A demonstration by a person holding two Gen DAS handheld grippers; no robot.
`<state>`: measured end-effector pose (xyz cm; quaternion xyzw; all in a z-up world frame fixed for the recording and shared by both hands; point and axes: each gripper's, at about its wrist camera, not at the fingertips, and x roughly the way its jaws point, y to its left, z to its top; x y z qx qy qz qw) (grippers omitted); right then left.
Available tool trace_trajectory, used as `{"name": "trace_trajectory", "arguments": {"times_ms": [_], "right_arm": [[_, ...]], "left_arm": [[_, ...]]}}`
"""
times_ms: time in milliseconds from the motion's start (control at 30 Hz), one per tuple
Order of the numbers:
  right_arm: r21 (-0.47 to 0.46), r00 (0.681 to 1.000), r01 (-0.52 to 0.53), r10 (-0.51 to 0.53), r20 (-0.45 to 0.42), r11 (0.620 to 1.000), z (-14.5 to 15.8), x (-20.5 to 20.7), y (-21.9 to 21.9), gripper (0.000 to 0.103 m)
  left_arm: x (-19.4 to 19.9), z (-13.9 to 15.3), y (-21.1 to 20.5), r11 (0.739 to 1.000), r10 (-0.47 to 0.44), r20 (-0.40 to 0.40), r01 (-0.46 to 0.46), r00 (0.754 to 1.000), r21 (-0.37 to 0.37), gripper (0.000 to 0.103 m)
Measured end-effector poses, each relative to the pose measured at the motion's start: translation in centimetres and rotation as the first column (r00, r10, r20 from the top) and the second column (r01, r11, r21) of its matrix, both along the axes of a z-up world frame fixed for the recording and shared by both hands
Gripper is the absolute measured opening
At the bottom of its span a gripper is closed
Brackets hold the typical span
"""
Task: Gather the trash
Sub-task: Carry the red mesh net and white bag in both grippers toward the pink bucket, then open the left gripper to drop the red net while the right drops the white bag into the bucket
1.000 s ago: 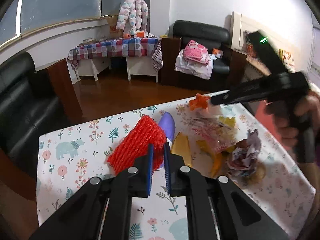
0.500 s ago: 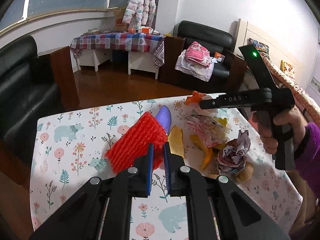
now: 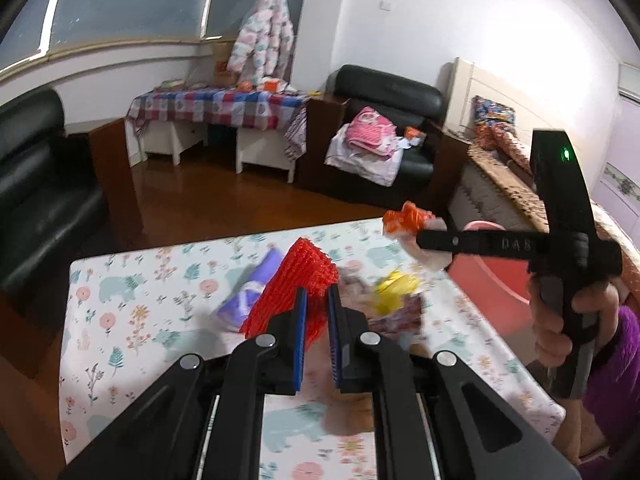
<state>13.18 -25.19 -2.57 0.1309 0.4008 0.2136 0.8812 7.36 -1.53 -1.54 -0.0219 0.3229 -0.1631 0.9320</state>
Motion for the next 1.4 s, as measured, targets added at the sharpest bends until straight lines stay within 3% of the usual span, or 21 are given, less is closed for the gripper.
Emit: {"name": "trace_trajectory", "arguments": {"times_ms": [333, 633, 1033, 1400], "right_arm": [[0.073, 0.987, 0.138, -0.143, 0.067, 0.988, 2.0, -5.7, -6.8, 0.034], [0.065, 0.944, 0.322, -0.325, 0.057, 0.945, 1.4, -8.9, -14.7, 0.034], [0.039, 0.889, 0.457, -0.457, 0.008, 0.889, -1.2, -10.2, -21.4, 0.034], [0.043, 0.880, 0.475, -0.474, -0.036, 0.879, -3.4, -9.0, -23.1, 0.035]], "left_arm": [[-2.0, 3.3, -7.9, 0.990, -0.142, 0.059, 0.142, 0.988, -0.004, 0.009], [-1.8, 4.6, -16.5, 0.957, -0.286, 0.067, 0.288, 0.956, -0.031, 0.009], [-0.1, 3.3, -26.1, 0.909, -0.415, 0.021, 0.415, 0.910, -0.034, 0.009], [2.7, 0.8, -30.6, 0.896, -0.444, -0.037, 0.444, 0.895, -0.010, 0.010]]}}
